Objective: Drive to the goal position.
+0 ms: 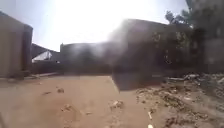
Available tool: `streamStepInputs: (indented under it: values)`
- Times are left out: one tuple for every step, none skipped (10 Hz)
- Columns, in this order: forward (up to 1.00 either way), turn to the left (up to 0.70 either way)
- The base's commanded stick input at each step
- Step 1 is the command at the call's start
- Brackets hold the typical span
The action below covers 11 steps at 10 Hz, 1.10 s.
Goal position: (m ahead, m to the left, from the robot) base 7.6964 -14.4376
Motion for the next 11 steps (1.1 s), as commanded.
streamStepInputs:
  values:
    - [1.00, 0.00]
    - [1.00, 0.00]
    - [1.00, 0.00]
    - [1.00, 0.00]
    - [1.00, 0.00]
    - [1.00, 0.00]
    - [1.00, 0.00]
    - [1.00, 0.00]
    - [1.00, 0.00]
    - [1.00, 0.00]
    - [1.00, 0.00]
